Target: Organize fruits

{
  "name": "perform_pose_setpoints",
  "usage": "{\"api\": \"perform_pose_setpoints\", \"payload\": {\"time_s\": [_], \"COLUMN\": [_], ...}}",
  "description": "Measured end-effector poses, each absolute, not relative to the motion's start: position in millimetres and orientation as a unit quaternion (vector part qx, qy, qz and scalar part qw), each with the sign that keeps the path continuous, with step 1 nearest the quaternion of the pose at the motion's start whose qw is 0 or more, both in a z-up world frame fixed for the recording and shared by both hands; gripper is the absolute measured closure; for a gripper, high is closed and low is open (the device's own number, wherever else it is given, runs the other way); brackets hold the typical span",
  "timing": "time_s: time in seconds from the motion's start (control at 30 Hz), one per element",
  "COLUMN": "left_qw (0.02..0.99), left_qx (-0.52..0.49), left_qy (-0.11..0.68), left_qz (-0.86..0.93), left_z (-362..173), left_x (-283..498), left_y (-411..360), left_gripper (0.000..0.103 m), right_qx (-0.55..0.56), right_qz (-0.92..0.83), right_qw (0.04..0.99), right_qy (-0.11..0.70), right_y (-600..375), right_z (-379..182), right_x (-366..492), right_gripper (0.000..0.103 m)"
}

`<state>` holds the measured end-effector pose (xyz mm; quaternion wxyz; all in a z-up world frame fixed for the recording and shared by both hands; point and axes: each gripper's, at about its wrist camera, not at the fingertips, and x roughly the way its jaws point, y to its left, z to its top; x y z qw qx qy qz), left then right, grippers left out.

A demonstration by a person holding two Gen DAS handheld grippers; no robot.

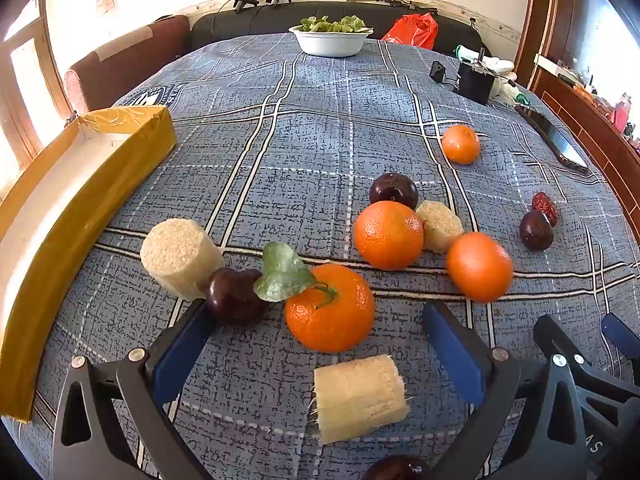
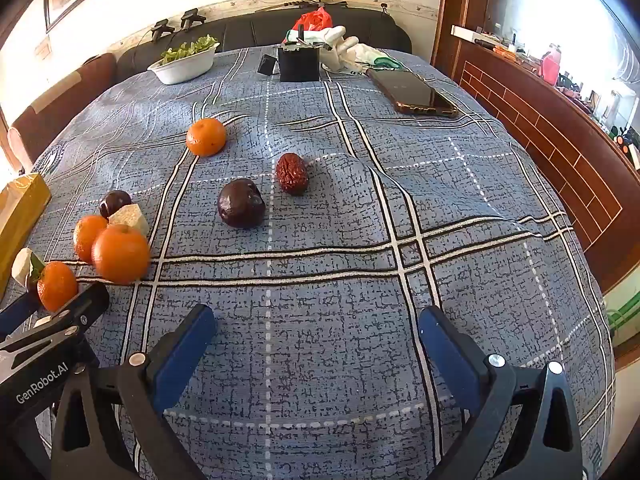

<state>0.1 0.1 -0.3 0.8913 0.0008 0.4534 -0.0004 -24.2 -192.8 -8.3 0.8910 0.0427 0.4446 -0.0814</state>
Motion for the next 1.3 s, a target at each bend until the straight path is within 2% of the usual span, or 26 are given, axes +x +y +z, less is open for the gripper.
{"api": "perform_pose_setpoints", "payload": {"time_s": [0.87, 1.3], "left_qw": [0.891, 0.871], "left_qx": [0.0, 0.031], "left_qy": [0.454, 0.488], "left_qz": [0.005, -0.053], "left_z": [2.1, 1.3], "left_x": [-0.8, -2.4], "left_y": [-1.5, 1.3], "left_gripper": [0.0, 0.0], "right_qx": [0.043, 0.038], "right_qz": [-0.081, -0.064], "right_qw": [0.891, 0.883], "right_qy": [0.444, 0.463], "right_y": [-192.8, -195.2], "right_z": [-8.4, -8.0], "right_x": [-24.2, -22.3], "right_gripper": [0.0, 0.0]}}
